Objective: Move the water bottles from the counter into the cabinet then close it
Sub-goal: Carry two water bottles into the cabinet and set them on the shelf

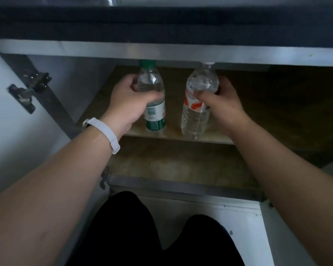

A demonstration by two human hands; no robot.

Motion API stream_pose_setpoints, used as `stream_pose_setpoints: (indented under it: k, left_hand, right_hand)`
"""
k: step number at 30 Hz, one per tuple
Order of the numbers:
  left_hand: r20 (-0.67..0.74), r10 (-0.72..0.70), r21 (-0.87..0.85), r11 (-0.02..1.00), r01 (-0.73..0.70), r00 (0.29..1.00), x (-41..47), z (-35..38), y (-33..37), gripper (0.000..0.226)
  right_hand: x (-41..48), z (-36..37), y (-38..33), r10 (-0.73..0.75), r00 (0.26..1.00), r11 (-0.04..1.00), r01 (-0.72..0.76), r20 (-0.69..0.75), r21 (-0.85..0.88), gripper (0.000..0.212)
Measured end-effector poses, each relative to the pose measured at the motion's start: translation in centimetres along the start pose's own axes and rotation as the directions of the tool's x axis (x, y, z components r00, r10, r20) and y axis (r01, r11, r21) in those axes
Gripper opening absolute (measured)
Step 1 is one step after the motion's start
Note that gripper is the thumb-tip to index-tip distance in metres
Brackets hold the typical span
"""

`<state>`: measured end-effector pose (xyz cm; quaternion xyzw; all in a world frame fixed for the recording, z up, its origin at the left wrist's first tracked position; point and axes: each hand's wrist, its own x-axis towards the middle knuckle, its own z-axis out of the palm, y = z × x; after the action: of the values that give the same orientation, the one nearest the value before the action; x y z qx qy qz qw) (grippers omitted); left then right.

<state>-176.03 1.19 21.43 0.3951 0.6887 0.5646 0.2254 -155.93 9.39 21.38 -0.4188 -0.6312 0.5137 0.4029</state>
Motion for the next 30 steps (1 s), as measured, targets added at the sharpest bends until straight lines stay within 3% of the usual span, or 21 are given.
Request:
stream_pose_setpoints:
  k: [4,16,21,26,30]
  left_hand:
    - [-0.010,-0.005,-0.009,1.000,0.005,1.000,0.3,0.8,-1.0,0.050]
    - [-0.018,0.052,-0.057,0.997,-0.053,0.999,-0.4,2.1,-3.2,0.051]
    - [-0.047,0.049,0.005,0.999,-0.049,0.998,-0.8,2.7,-4.9,0.058]
    - [-0.184,0.079,0.188,0.981,-0.044,0.980,-2.2,5.0,-7.5,0.080]
    - [-0.298,0.050,0.186,0.983,0.006,0.953,-3.3,7.5,-7.8,0.092]
  right_hand:
    - [1.0,0.0,0.8,-0.011,0.999,0.997,0.015,0.052,-0.072,0.043]
    - [2.4,0.2,3.4,-0.028,0.997,0.999,0.030,0.069,-0.033,0.055]
    - [1.3,0.0,5.8,-0.023,0.996,0.988,0.036,0.087,-0.150,0.080]
    - [-0.2,1.3,9.2,-0.047,0.994,0.945,0.010,-0.103,-0.327,0.094]
    - [-0.8,3.6,10.3,-0.076,0.971,0.959,0.009,-0.227,-0.283,0.089]
